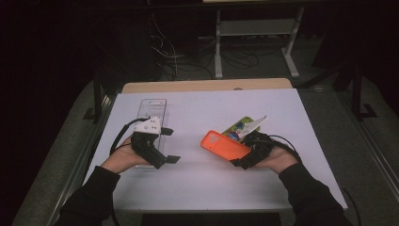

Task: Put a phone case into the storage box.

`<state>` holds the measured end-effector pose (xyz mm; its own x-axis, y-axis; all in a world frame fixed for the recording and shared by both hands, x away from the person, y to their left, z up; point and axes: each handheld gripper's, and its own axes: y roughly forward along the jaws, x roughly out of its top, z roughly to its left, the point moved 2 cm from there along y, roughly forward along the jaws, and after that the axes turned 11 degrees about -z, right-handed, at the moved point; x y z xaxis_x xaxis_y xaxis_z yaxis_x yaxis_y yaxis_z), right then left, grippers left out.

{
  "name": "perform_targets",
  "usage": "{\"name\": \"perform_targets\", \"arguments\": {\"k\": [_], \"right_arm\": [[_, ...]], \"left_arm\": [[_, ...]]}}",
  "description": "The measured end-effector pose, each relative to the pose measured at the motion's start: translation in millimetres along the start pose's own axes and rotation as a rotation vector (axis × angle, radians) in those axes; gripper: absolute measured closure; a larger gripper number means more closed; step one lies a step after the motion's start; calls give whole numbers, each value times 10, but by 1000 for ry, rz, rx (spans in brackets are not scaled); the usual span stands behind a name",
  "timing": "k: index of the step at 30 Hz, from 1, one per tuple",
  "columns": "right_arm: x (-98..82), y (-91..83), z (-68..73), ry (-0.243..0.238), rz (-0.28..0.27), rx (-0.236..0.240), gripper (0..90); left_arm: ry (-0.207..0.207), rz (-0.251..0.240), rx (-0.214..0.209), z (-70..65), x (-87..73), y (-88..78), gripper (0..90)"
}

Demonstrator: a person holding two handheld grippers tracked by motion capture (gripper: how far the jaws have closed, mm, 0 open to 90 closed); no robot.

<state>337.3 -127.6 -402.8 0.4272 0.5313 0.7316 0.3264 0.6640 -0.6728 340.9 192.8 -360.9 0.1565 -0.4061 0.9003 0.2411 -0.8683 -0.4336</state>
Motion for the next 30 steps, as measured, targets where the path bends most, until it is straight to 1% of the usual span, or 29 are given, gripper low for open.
{"name": "perform_targets", "arguments": {"k": [1, 2, 3, 4, 6, 7, 8, 9, 10, 11, 12, 17, 18, 19, 20, 21, 22, 25, 26, 27, 29, 30], "right_arm": [[5, -4, -4, -14, 3, 4, 154], [15, -11, -17, -44, 8, 6, 154], [26, -14, -25, -63, 7, 13, 154], [44, -23, -16, -69, 8, 25, 154], [66, -33, -20, -107, 15, 36, 154], [81, -39, -12, -118, 21, 40, 154], [96, -43, -13, -133, 19, 60, 154], [113, -49, -3, -137, 15, 65, 154], [130, -54, 4, -150, 15, 72, 154], [145, -60, 16, -154, 14, 85, 154], [163, -63, 21, -172, 8, 92, 154], [194, -65, 84, -209, 21, 133, 154], [200, -64, 86, -225, 17, 135, 154], [207, -69, 98, -221, 20, 136, 153], [220, -69, 95, -239, 11, 142, 153], [229, -70, 103, -243, 10, 148, 153], [241, -70, 108, -259, 11, 151, 153], [262, -55, 136, -279, 14, 166, 153], [270, -51, 151, -283, 21, 174, 153], [278, -46, 162, -295, 21, 177, 153], [296, -42, 181, -306, 21, 187, 153], [305, -40, 192, -311, 15, 188, 153]], "left_arm": [[4, 4, -8, 16, 21, 10, 0], [11, 2, -13, 32, 44, 25, 0], [18, 4, -18, 42, 71, 48, 0], [24, 9, -28, 45, 92, 70, 0], [38, 6, -49, 42, 133, 117, 0], [41, 9, -60, 30, 153, 149, 0], [55, 22, -72, 23, 171, 178, 0], [67, 31, -81, 15, 188, 207, 0], [65, 29, -88, 2, 201, 238, 0], [76, 38, -100, 2, 217, 264, 0], [83, 41, -108, -2, 226, 290, 0], [95, 61, -139, -37, 263, 372, 0], [101, 64, -151, -45, 269, 383, 0], [113, 66, -160, -50, 277, 396, 0], [109, 64, -168, -64, 280, 413, 0], [120, 76, -184, -70, 288, 432, 0], [116, 76, -187, -81, 288, 448, 0], [140, 104, -205, -104, 300, 506, 0], [144, 109, -211, -108, 306, 525, 0], [146, 109, -217, -119, 318, 548, 0], [160, 125, -230, -131, 337, 574, 0], [169, 124, -235, -139, 349, 591, 0]]}}
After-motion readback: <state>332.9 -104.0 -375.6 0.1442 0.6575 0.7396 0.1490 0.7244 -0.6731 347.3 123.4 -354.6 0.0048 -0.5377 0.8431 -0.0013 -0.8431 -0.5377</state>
